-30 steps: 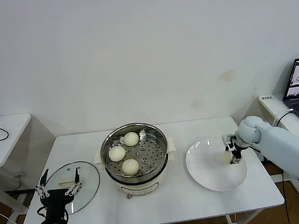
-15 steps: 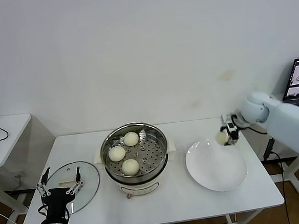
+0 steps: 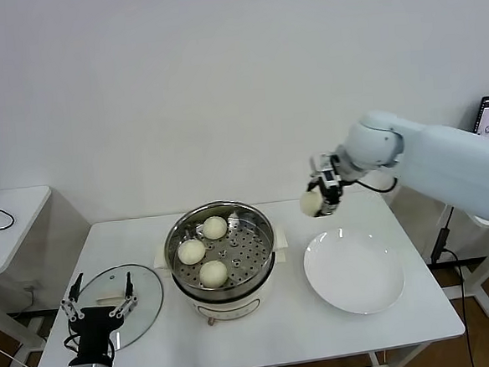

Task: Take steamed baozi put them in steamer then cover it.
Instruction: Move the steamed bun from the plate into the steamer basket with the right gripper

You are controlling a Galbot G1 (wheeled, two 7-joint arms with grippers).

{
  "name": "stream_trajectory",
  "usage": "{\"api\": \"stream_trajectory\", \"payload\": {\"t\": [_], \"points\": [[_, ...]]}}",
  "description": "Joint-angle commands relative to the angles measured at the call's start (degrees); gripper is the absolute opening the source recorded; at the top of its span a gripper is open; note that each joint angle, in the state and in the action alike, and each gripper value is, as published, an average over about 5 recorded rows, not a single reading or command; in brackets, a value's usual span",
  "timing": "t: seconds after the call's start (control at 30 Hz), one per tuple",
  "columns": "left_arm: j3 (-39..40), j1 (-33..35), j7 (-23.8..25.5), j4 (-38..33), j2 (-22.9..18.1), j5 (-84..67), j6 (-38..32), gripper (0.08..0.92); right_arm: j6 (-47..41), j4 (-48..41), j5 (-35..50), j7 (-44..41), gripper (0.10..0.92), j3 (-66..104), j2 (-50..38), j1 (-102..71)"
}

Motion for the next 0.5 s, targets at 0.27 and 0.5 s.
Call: {"api": "stream_trajectory", "payload": {"t": [0.27,0.5], "points": [[-0.85,0.00,0.05,0.45,-0.30,-0.12,-0.11,0.823,-9.06,-4.01,14.33,9.67,0.670,-2.76,18.93,-1.85],[-0.67,-0.11,0.03,0.33,-0.75,-0.06,-0.15,0.823,-12.33,-6.48,14.51,13.20,0.670,-2.67,21.92,-6.42]]}}
